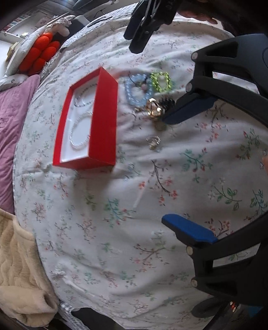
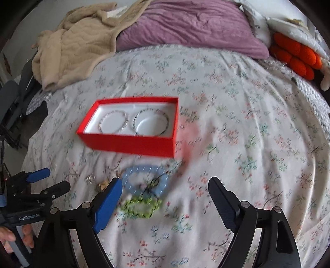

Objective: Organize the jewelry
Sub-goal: 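Withdraw both grippers from the box back toward the jewelry pile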

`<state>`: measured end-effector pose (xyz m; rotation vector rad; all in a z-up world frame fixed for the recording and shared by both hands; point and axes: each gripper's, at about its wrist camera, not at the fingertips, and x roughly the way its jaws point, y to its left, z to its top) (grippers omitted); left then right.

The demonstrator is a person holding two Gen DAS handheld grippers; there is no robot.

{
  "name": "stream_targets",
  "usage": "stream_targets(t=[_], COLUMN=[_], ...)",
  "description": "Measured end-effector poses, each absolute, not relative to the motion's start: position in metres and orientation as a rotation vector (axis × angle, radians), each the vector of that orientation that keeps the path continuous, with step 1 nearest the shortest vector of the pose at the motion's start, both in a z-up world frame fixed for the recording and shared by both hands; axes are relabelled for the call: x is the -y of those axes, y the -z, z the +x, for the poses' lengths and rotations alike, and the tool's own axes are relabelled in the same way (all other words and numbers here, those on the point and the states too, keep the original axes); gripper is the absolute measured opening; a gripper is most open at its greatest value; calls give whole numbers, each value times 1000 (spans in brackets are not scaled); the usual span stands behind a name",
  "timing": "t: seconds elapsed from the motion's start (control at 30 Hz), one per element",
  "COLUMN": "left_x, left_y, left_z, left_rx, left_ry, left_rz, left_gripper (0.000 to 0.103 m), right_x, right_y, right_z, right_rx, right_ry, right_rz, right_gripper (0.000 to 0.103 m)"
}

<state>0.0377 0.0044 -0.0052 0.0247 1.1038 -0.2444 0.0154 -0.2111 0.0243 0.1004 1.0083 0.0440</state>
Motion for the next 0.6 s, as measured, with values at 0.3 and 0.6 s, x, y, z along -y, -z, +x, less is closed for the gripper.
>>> stream_targets(t=[0.3,0.6], left_x=[-17,-5], left_y=[20,29], left_z=[39,38], left_rx=[-1115,-1129], left_ry=[252,354], left_rz=[2,24], left_gripper=[89,89], right_x=[220,231], right_y=[-6,10], right_z=[25,32], right_rx=[-1085,-1147], right_ry=[-47,-18], right_rz=[198,252], right_gripper=[87,87])
